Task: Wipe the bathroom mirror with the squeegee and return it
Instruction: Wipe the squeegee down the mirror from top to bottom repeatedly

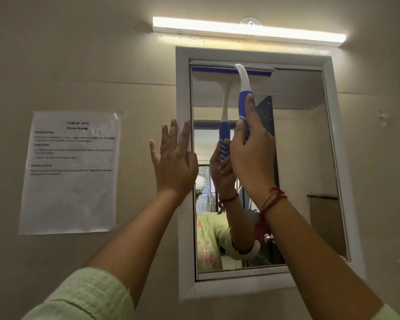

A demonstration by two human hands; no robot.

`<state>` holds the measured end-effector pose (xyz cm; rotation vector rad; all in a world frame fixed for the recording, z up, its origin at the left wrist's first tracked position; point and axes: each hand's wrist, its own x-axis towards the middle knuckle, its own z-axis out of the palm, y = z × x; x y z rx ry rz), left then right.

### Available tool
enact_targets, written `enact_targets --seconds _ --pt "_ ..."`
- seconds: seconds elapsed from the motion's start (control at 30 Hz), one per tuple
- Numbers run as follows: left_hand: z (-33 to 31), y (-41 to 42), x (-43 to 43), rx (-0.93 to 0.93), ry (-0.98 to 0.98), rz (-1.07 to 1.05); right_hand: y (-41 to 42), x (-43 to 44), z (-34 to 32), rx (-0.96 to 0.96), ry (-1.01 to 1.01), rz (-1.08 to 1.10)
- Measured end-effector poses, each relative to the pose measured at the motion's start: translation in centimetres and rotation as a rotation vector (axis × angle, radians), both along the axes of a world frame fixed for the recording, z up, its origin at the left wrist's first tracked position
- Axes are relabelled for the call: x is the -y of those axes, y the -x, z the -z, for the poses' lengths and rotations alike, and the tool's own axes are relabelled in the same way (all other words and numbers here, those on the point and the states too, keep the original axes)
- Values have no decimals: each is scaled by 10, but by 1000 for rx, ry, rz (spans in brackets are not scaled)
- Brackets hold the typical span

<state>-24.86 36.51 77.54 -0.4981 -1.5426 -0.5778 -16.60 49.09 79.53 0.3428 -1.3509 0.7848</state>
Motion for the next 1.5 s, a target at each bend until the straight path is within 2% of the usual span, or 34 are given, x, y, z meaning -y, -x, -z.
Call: enact_targets --seconds 0.23,0.4,0.63,0.87,1.07,1.3,1.5 --pt "1 -2 0 2 -18 27 7 -3 -3 -25 36 -13" --pt "1 -2 0 -3 -25 52 11 -6 2 6 -20 74" --pt "1 -1 0 3 -24 102 5 -6 41 59 -72 30" --pt "0 -2 0 33 -30 131 2 -8 9 33 -61 80" --pt "1 -5 1 43 -35 181 4 -9 76 127 -81 -37" --pt "0 -2 2 38 -62 289 5 -11 45 58 -65 7" --pt "1 -3 2 34 -72 330 0 -13 108 119 -107 -26"
